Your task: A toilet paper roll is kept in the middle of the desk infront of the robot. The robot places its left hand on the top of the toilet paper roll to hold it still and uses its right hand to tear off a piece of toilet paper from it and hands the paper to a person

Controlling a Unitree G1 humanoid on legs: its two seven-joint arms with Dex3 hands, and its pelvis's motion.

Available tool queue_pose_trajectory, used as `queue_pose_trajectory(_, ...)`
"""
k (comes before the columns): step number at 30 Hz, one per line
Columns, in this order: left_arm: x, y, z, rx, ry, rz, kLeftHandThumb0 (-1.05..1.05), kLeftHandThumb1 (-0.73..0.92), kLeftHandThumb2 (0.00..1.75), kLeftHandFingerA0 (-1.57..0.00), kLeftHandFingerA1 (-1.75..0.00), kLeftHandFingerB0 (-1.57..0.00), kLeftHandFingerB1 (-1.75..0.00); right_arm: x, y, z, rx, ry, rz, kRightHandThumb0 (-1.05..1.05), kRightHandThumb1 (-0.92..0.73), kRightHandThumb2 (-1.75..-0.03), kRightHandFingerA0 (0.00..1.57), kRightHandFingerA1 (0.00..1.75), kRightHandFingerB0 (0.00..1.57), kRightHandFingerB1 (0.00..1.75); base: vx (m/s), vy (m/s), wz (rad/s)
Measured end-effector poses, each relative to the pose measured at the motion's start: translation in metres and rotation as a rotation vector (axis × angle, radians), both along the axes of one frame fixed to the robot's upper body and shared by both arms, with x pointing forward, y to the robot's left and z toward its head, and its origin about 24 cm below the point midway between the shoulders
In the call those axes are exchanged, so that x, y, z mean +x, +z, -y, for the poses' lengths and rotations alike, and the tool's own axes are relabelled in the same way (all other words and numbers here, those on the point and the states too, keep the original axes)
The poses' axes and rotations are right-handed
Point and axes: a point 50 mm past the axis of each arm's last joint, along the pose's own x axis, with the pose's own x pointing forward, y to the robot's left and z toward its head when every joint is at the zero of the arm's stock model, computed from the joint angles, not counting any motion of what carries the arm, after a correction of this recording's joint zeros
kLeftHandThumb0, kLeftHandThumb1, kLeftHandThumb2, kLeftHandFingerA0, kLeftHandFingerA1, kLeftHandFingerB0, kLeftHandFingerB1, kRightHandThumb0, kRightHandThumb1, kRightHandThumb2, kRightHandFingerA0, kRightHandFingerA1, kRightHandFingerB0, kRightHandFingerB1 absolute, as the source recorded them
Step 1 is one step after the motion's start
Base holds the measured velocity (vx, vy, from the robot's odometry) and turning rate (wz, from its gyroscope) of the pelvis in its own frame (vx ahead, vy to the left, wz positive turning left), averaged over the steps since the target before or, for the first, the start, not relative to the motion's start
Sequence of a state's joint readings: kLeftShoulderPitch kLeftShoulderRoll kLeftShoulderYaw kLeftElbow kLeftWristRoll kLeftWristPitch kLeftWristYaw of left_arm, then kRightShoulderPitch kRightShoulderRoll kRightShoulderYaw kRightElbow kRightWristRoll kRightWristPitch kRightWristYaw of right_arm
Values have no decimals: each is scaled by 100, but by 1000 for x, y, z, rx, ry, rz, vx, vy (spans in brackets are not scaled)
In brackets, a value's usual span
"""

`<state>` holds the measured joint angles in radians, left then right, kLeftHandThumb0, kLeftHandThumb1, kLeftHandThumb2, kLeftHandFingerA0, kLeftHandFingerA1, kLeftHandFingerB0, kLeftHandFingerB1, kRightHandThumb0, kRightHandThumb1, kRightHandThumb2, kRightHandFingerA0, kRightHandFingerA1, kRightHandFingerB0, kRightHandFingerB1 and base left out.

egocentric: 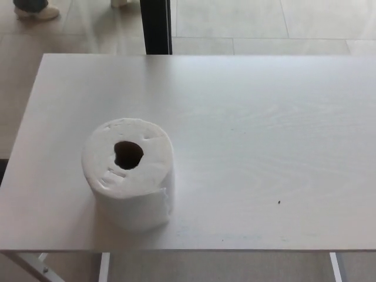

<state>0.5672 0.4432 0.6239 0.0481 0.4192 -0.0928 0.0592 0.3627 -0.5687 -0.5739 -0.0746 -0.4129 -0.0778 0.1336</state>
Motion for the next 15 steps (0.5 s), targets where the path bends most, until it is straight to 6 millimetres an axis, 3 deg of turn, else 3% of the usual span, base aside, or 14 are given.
queue_pose_trajectory(8,-55,-31,-28,-114,209,-90,-51,74,62,-64,-71,-49,-47,-49,-28,16,89,-121,8,-42,-75,-61,43,107,50,75,0,0,0)
queue_pose_trajectory(15,-85,-46,-38,-184,323,-93,-51,74,62,-64,-71,-49,-47,-77,-37,23,120,-187,64,-42,-75,-61,43,107,50,75,0,0,0)
